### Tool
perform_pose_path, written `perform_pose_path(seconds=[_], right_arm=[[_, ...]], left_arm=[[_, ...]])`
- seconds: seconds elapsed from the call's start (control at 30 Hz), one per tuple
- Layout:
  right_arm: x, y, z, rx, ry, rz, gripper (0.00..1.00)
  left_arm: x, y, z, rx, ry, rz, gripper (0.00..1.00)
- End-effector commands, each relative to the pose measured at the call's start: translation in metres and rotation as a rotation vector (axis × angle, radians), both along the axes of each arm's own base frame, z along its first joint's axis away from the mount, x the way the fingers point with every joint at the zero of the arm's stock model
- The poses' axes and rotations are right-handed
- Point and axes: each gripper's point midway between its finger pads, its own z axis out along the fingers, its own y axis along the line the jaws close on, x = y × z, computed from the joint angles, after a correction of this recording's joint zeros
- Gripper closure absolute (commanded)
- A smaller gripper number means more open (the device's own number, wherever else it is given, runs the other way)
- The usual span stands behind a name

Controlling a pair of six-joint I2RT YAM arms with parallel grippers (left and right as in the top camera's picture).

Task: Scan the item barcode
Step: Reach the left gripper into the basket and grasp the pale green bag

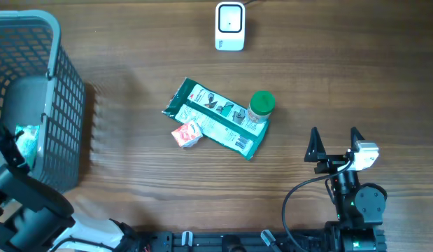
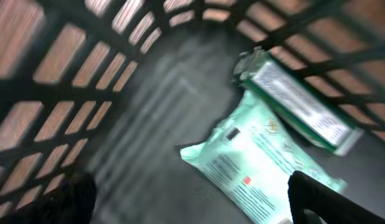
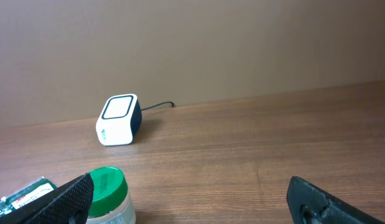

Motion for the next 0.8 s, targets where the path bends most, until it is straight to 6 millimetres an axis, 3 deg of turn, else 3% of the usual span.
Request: perform_pose_path(seconds=[0.0,0.13,0.23,0.27,0.4,0.43,0.47,0.5,0.57,0.6,0.63,0.67,0.77], right_arm=[[0.000,-0.001,0.001,0.011,-0.007,-0.004,0.00],[0.000,-0.001,0.001,0.011,-0.007,-0.004,0.00],[0.000,-0.001,0.001,0.012,-0.007,-0.004,0.00],[0.000,-0.001,0.001,0.012,-0.007,-0.004,0.00],[0.000,0.000,0.001,0.011,-0.007,-0.004,0.00],[0.000,-0.001,0.001,0.012,-0.007,-0.004,0.00],[0.000,-0.001,0.001,0.011,-0.007,-0.004,0.00],[0.000,-0.001,0.001,0.012,-0.007,-0.004,0.00],[0.000,-0.001,0.001,0.011,-0.007,-0.004,0.00],[0.000,0.000,0.001,0.011,-0.007,-0.004,0.00],[0.000,0.000,0.001,0.011,-0.007,-0.004,0.00],[0.000,0.000,0.001,0.012,-0.007,-0.004,0.00],[0.000,0.000,0.001,0.011,-0.007,-0.004,0.00]], left_arm=[[-0.007,-0.006,-0.032,-0.009,-0.007,0.091,0.07],[-0.004,-0.003,-0.058,0.029,-0.047,0.091,0.04],[0.000,0.002,-0.061,0.053,-0.071,0.090,0.22],[0.001,0.002,-0.061,0.053,-0.073,0.090,0.33],[0.003,0.005,-0.063,0.063,-0.081,0.090,0.42],[0.004,0.005,-0.067,0.062,-0.082,0.090,0.39],[0.003,0.005,-0.073,0.058,-0.077,0.090,0.27],[0.003,0.004,-0.079,0.053,-0.073,0.090,0.22],[0.000,0.002,-0.094,0.036,-0.054,0.090,0.22],[0.000,0.001,-0.102,0.025,-0.043,0.090,0.31],[-0.002,-0.001,-0.107,0.010,-0.028,0.090,0.71],[-0.005,-0.004,-0.108,-0.001,-0.015,0.090,0.96],[-0.004,-0.003,-0.102,0.009,-0.026,0.087,0.96]])
